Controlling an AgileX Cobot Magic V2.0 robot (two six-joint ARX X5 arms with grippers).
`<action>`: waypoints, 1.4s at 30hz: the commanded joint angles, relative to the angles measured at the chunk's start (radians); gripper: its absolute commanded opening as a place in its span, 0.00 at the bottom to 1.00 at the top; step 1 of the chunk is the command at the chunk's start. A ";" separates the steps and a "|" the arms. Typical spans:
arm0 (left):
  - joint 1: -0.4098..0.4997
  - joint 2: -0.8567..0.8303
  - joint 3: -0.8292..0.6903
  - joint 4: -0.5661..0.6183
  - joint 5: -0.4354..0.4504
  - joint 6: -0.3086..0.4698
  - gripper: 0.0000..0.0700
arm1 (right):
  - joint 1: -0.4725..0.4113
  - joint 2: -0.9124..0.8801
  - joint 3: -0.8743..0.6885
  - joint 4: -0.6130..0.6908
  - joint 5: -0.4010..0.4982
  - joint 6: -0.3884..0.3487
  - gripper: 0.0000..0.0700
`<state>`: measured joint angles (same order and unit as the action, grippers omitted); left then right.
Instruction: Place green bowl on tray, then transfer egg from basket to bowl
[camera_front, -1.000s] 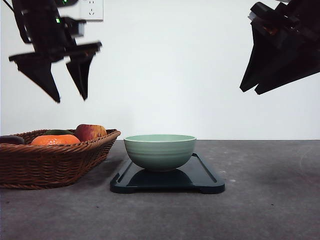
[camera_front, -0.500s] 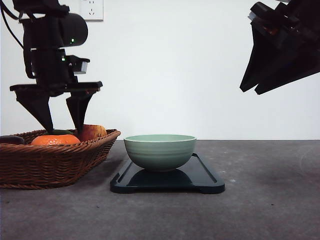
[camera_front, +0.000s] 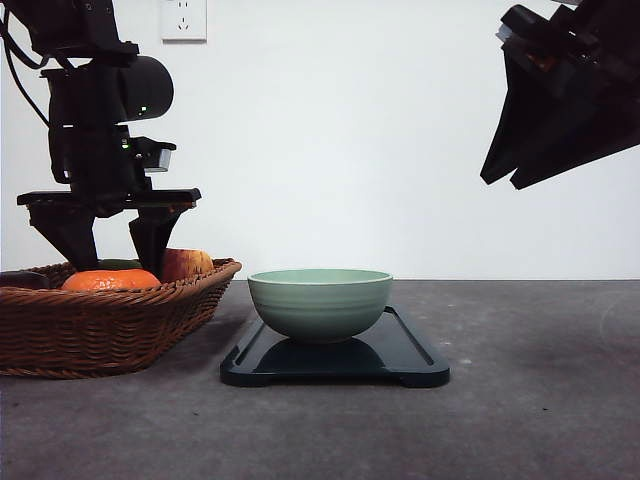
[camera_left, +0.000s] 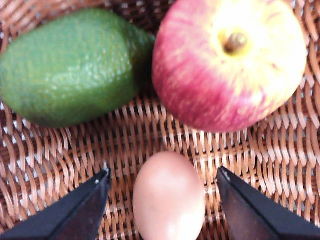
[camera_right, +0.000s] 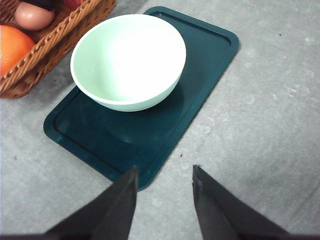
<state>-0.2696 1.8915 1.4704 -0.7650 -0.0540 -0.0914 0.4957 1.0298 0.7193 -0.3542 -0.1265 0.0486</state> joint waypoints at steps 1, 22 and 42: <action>-0.004 0.028 0.025 0.004 -0.002 0.000 0.62 | 0.005 0.006 0.005 0.011 0.005 -0.010 0.31; -0.004 0.060 0.025 -0.005 0.013 -0.008 0.62 | 0.005 0.006 0.005 0.010 0.023 -0.008 0.31; -0.004 0.088 0.025 -0.003 0.031 -0.029 0.62 | 0.005 0.006 0.005 0.010 0.023 -0.008 0.31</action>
<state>-0.2703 1.9524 1.4708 -0.7684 -0.0254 -0.1086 0.4957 1.0298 0.7193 -0.3542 -0.1051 0.0486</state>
